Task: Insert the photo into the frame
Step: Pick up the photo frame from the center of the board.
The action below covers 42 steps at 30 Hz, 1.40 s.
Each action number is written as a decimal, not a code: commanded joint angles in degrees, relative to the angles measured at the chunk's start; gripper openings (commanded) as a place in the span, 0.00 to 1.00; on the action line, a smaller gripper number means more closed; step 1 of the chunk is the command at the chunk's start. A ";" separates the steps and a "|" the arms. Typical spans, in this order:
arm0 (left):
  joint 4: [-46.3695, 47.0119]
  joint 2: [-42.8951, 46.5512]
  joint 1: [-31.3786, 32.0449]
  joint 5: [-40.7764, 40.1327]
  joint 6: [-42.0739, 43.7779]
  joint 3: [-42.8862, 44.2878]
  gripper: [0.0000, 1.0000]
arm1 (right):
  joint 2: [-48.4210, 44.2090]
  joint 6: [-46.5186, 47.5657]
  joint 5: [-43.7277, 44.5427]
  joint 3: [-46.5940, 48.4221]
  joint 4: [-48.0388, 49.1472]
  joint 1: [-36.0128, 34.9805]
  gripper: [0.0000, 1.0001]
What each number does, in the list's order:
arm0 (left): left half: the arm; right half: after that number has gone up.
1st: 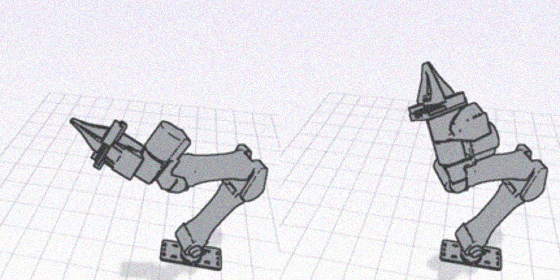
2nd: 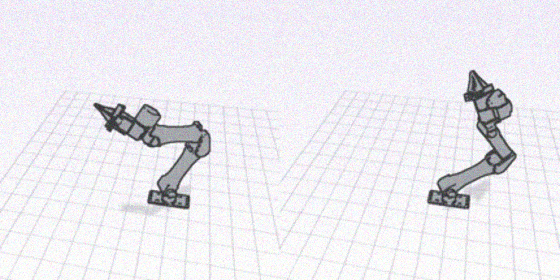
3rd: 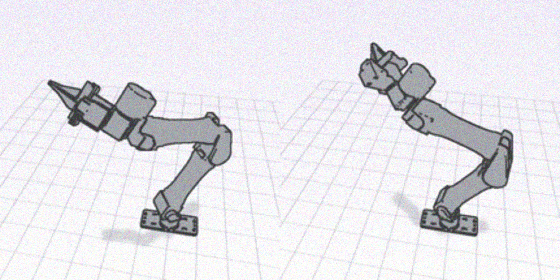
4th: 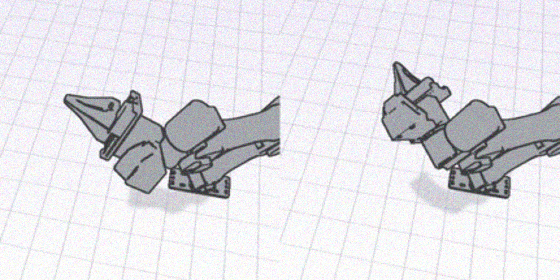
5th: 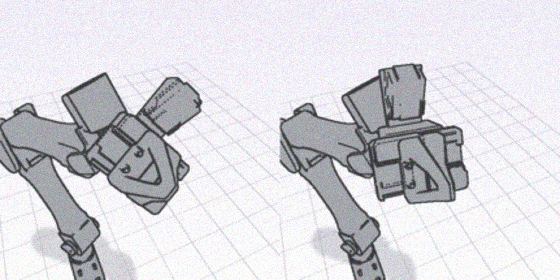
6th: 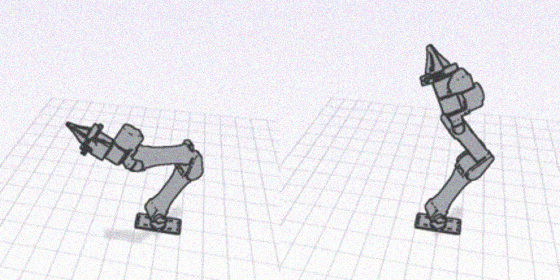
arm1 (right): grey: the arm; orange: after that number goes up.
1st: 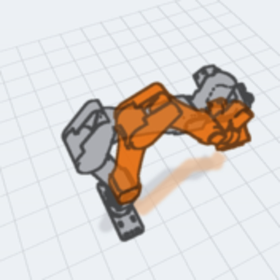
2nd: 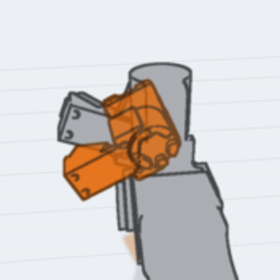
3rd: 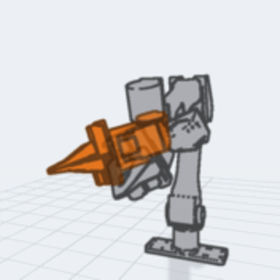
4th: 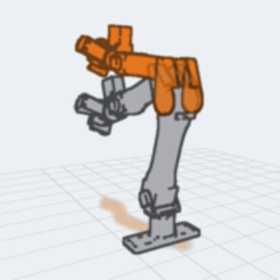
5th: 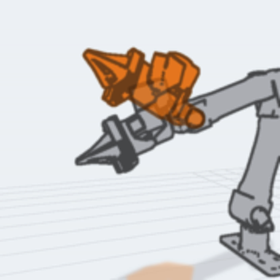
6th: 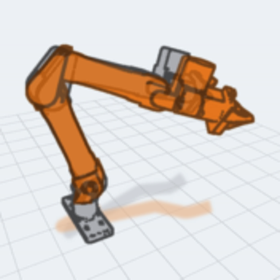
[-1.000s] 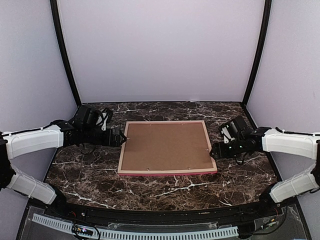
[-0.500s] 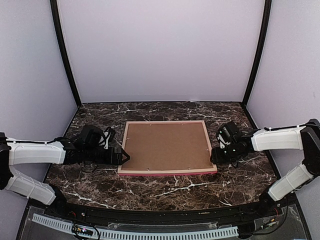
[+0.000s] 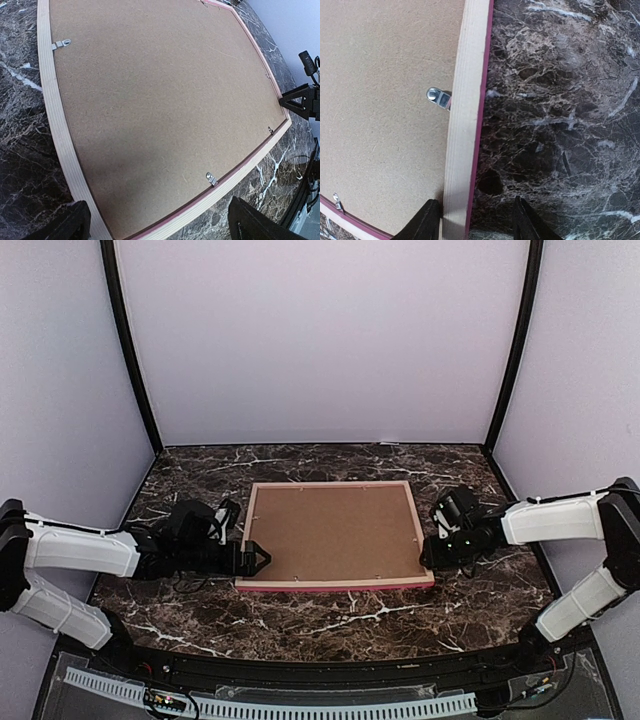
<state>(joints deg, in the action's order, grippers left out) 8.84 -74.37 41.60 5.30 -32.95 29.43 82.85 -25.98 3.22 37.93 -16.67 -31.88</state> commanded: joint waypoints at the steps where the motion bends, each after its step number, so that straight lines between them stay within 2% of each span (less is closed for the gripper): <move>1: 5.76 0.43 1.02 -0.46 1.53 -1.89 0.98 | -0.50 -0.12 -0.87 -2.11 1.37 -0.29 0.50; 10: 5.81 4.13 2.27 -3.71 4.29 -1.31 0.99 | -1.79 -2.96 -0.93 -3.62 2.95 -0.29 0.48; 17: 4.36 3.06 3.23 -4.68 10.18 1.55 0.99 | -1.30 -3.85 0.12 -3.67 3.38 -0.29 0.44; 25: 7.23 0.23 3.47 -4.13 9.99 1.77 0.99 | -2.33 -4.26 -3.05 -4.10 5.76 -0.38 0.45; 30: 0.73 -0.02 3.49 -11.19 10.70 4.25 0.99 | -1.45 -3.91 -2.53 -3.26 5.13 -0.36 0.45; 35: -2.68 1.19 3.48 -12.35 11.52 5.08 0.99 | -0.12 -4.53 -1.56 -3.05 5.50 -0.36 0.41; 42: -1.74 1.23 3.55 -11.07 12.82 4.83 0.99 | 0.43 -5.77 -2.32 -3.45 6.88 -0.46 0.36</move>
<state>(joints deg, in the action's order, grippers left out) 8.25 -74.65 44.91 -5.50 -21.91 33.36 81.69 -30.76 1.15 34.72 -11.14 -31.88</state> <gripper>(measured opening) 0.990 0.368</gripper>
